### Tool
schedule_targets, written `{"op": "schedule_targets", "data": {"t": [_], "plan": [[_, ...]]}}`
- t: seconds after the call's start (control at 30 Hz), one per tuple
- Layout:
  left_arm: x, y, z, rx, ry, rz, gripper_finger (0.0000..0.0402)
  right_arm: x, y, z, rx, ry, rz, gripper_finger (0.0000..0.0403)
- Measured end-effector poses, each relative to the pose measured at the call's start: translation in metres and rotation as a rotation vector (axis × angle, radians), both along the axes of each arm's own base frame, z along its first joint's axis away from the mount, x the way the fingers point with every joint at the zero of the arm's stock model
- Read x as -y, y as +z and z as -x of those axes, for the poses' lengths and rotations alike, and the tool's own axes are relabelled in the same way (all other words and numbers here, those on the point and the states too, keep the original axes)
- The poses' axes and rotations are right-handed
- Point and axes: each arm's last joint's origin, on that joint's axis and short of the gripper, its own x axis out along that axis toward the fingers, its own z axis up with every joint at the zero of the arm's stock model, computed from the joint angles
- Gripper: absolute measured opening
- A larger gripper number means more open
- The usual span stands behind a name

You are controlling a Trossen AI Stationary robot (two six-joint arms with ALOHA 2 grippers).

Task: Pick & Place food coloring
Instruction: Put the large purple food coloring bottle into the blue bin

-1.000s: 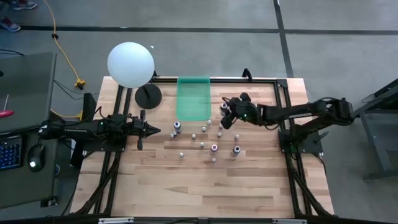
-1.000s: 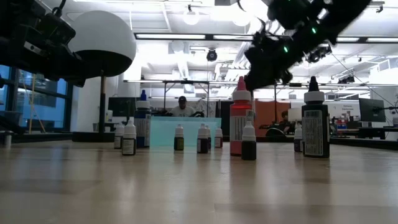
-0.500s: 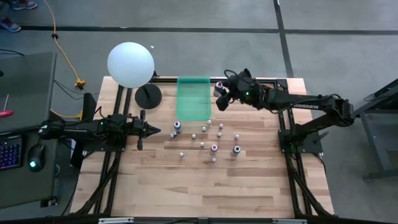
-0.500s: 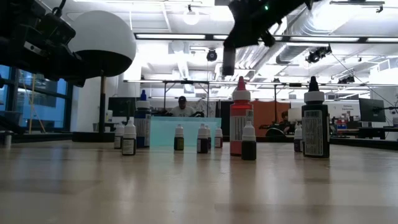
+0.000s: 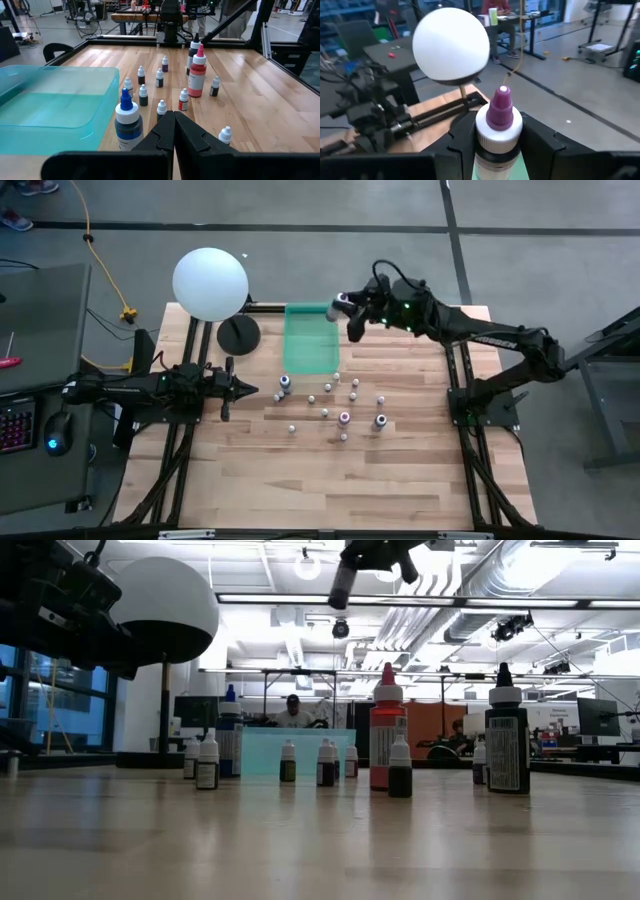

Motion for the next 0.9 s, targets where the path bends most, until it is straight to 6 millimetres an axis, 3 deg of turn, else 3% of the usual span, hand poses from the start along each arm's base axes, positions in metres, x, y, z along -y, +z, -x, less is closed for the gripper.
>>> {"op": "schedule_targets", "data": {"t": [0.23,0.43,0.67,0.9], "plan": [[0.000,0.000,0.000,0.000,0.000,0.000,0.0000,0.021,0.003,-0.043,-0.093,0.028,0.042,0.0119],[0.000,0.000,0.000,0.000,0.000,0.000,0.0000,0.059,-0.006,-0.085,-0.210,0.004,0.023,0.0119],[0.000,0.000,0.000,0.000,0.000,0.000,0.0000,0.106,-0.030,-0.119,-0.268,-0.062,-0.012,0.0119],[0.000,0.000,0.000,0.000,0.000,0.000,0.0000,0.125,-0.060,-0.138,-0.298,-0.079,-0.043,0.0119]]}}
